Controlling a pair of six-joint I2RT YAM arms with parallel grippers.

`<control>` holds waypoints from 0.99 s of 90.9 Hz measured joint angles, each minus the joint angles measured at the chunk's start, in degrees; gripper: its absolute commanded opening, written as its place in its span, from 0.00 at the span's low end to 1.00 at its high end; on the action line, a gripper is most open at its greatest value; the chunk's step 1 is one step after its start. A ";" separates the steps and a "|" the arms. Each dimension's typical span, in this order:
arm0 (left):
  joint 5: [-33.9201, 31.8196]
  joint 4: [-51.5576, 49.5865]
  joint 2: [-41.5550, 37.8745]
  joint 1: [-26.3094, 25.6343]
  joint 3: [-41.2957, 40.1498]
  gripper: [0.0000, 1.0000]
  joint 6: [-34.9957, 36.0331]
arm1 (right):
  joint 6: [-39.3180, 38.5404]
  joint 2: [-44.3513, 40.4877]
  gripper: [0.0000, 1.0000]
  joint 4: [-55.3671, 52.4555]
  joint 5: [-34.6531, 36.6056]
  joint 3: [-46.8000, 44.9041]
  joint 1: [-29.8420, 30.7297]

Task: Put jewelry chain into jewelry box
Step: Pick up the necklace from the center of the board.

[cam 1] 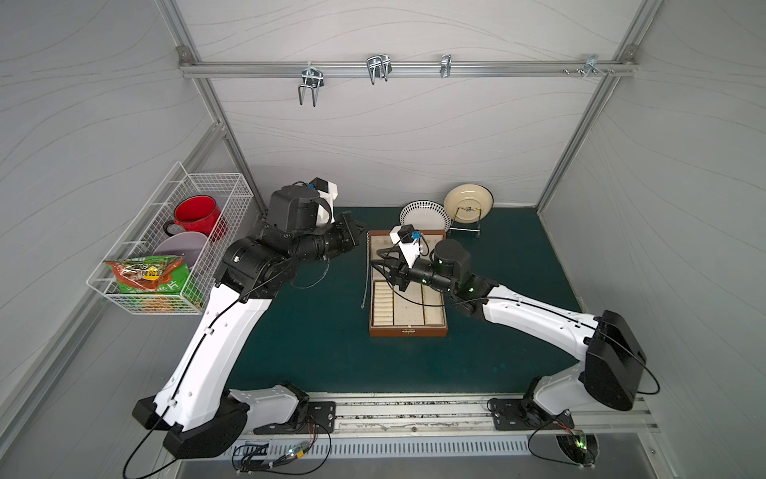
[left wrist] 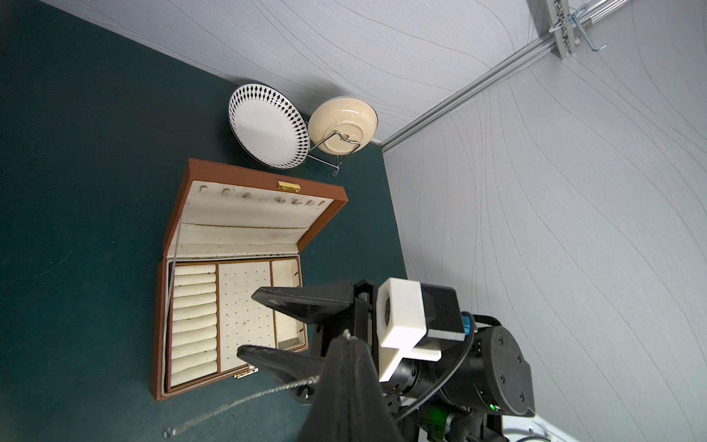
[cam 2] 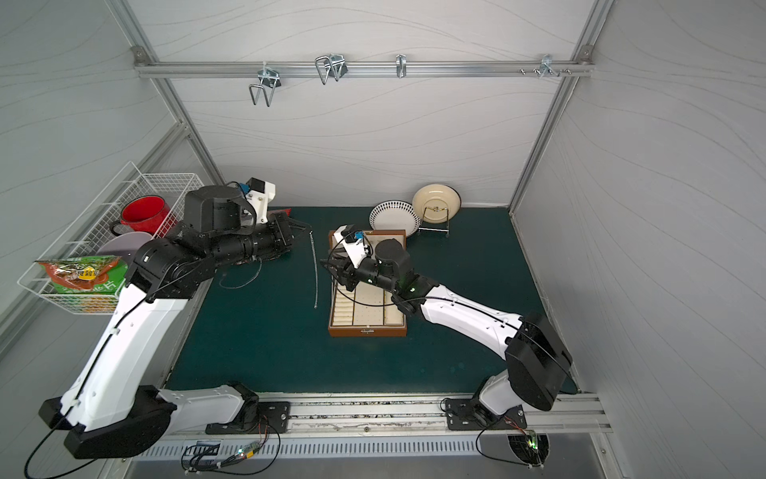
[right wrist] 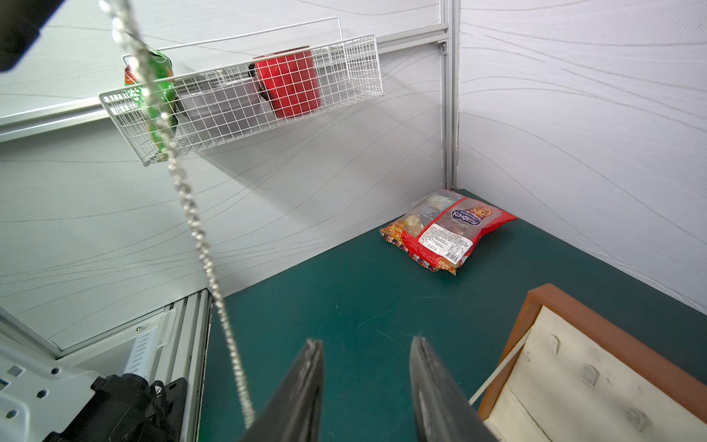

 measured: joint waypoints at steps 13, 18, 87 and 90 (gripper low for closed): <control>0.00 0.00 0.00 0.00 0.00 0.00 -0.09 | 0.00 0.00 0.42 0.09 -0.37 -0.15 0.81; 0.00 0.00 -0.02 0.00 0.00 0.00 -0.09 | 0.04 -0.02 0.42 0.42 -0.46 -0.52 1.09; 0.00 0.02 -0.04 0.00 0.00 0.00 -0.50 | 0.52 -0.33 0.38 0.85 -0.63 -1.62 1.42; 0.00 0.00 -0.04 0.00 0.00 0.00 -0.50 | 0.55 -0.33 0.38 0.85 -0.85 -1.62 1.49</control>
